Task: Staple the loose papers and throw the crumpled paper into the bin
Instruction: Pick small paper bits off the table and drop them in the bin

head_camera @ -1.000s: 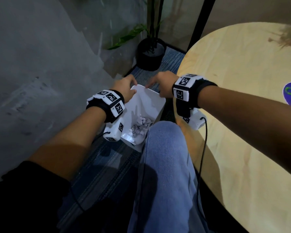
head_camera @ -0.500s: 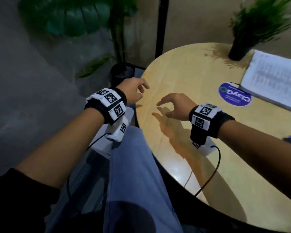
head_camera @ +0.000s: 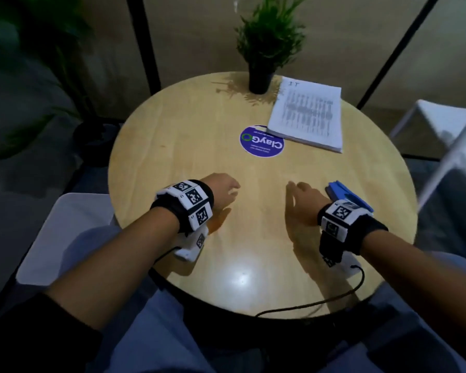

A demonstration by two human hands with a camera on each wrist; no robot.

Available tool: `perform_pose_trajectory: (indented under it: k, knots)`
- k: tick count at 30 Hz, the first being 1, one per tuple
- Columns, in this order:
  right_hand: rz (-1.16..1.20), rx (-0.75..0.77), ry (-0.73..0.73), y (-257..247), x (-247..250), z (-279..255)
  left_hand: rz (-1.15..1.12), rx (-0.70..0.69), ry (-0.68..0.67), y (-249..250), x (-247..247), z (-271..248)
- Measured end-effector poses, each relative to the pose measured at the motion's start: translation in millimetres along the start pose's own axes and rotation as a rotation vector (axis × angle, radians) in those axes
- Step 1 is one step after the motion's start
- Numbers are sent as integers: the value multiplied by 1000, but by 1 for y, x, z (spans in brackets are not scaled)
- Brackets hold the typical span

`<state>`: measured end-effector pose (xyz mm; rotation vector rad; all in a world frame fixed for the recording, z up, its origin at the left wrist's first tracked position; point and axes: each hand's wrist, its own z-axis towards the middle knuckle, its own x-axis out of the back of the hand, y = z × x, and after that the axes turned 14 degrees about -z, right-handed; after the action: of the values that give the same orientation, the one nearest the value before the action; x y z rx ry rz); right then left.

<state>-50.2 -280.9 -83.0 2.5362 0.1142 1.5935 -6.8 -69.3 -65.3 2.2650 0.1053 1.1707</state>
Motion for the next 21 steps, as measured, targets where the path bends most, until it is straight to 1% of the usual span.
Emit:
perform_pose_trajectory:
  k: [2,5,8,13,16,18,19,21]
  knots:
    - [-126,-28,-36,4,-18,-4,138,30,-87,1,-9,8]
    - [-250,-5,-44,1,-32,-7,289,60,-163,-1,-27,13]
    - [-364,63,-32,-9,-34,-7,338,53,-192,1,-43,8]
    - [-407,148,30,-31,-41,-18,375,-2,-261,10,-55,3]
    - [-448,192,10,-42,-42,-24,403,-13,-268,12,-63,3]
    - [-426,215,-17,-43,-37,-26,405,-9,-266,14,-65,2]
    - [-376,230,-41,-40,-32,-28,399,-10,-267,16,-64,0]
    - [-199,273,-51,-30,-24,-25,326,-30,-247,18,-59,-4]
